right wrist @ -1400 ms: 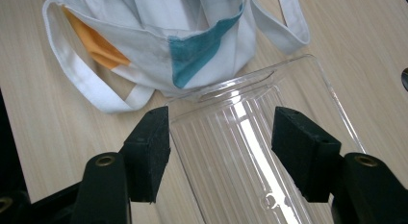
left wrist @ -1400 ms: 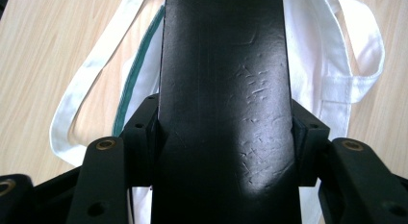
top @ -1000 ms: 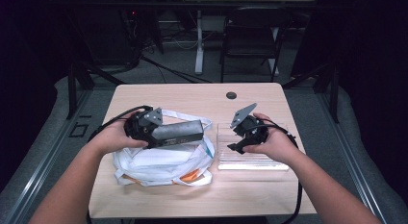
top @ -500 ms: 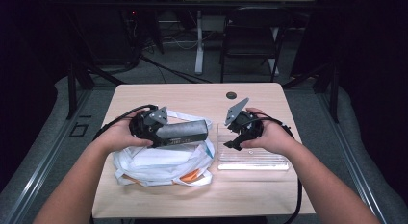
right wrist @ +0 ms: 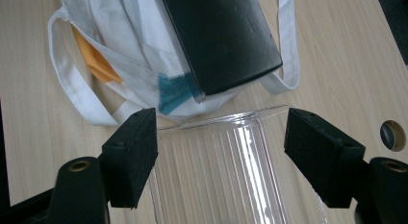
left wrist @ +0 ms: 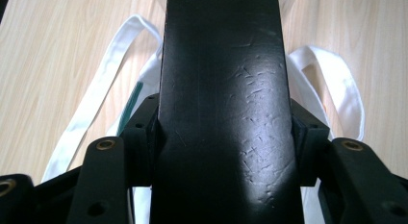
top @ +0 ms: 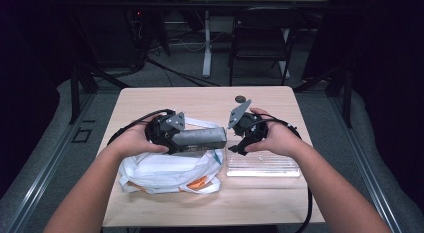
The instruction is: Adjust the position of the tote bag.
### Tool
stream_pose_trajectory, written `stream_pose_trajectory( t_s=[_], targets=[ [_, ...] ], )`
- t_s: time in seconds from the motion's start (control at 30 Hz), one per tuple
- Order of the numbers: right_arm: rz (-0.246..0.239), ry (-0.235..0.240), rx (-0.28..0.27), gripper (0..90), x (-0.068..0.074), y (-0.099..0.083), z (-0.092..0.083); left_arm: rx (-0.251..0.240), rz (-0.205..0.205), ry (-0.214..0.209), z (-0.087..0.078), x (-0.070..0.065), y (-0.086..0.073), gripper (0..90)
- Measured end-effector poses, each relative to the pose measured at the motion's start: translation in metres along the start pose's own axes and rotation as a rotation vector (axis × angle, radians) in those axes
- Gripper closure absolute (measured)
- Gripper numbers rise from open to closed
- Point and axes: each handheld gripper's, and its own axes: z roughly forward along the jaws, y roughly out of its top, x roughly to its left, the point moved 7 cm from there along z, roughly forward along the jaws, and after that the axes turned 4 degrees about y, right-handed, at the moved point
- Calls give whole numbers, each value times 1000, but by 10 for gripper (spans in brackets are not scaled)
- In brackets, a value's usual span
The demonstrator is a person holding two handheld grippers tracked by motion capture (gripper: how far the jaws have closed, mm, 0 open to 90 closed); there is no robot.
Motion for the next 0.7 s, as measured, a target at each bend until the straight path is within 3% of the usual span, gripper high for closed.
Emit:
stream_pose_trajectory(
  t_s=[0.4, 0.7],
  targets=[
    [-47, -17, 28, 254, 3, 9, 2, -21, 44, -21, 8, -9, 19, 431],
    [-64, 3, 33, 256, 9, 12, 8, -47, 70, -34, 13, -15, 33, 431]
  ],
)
